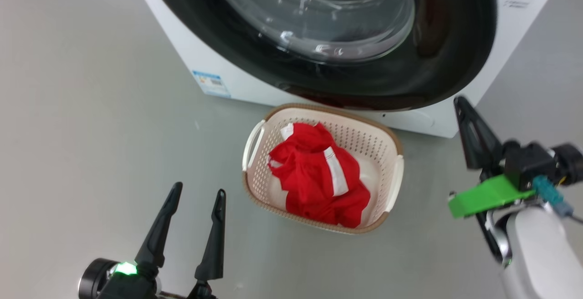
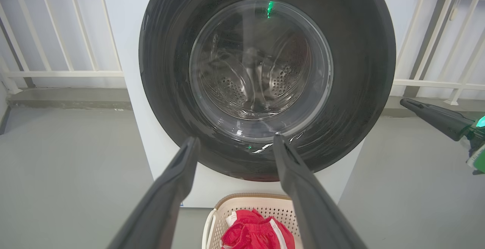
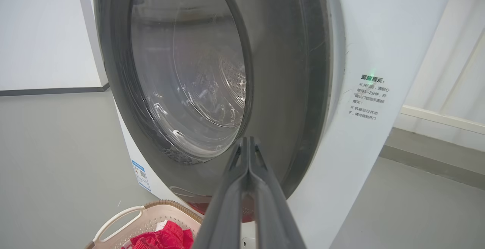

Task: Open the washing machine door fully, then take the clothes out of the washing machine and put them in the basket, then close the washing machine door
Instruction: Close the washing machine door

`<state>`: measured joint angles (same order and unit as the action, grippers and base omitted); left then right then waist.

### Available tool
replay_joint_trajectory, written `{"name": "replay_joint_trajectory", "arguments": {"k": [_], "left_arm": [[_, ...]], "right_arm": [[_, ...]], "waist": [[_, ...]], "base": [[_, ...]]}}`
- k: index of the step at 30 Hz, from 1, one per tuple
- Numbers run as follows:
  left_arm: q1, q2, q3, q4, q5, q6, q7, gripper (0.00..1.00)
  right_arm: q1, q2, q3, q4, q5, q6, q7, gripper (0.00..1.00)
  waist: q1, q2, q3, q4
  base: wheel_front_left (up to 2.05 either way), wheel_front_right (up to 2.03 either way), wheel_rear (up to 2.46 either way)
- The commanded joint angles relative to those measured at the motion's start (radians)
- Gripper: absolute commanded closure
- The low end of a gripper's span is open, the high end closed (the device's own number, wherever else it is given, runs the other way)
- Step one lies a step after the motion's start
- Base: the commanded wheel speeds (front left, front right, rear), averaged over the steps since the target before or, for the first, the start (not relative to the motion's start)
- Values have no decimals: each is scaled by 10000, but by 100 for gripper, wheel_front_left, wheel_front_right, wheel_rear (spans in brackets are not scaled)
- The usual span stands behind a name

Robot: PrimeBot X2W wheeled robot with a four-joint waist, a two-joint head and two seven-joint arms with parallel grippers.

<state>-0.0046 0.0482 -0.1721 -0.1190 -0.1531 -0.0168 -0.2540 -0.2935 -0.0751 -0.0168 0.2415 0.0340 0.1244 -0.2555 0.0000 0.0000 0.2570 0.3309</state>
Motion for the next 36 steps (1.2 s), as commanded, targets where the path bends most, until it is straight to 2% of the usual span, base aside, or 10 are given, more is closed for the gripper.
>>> {"name": "replay_joint_trajectory", "arguments": {"k": [1,15,36], "left_arm": [[-282,22,248,-329,-150,101,-78,0],[-571,21,-23,-398,-357,274,-78,0],[-810,20,-243,-256,-331,208,-78,0]], "right_arm": [[-530,-92,253,-62,-103,63,-63,100],[-2813,-706,349,1052,-55,63,-63,100],[-4803,-1388,-200,2558,-410,63,-63,100]], "waist": [[0,0,411,314],[0,0,982,415],[0,0,1281,683]], "base": [[0,0,0],[0,0,0],[0,0,0]]}}
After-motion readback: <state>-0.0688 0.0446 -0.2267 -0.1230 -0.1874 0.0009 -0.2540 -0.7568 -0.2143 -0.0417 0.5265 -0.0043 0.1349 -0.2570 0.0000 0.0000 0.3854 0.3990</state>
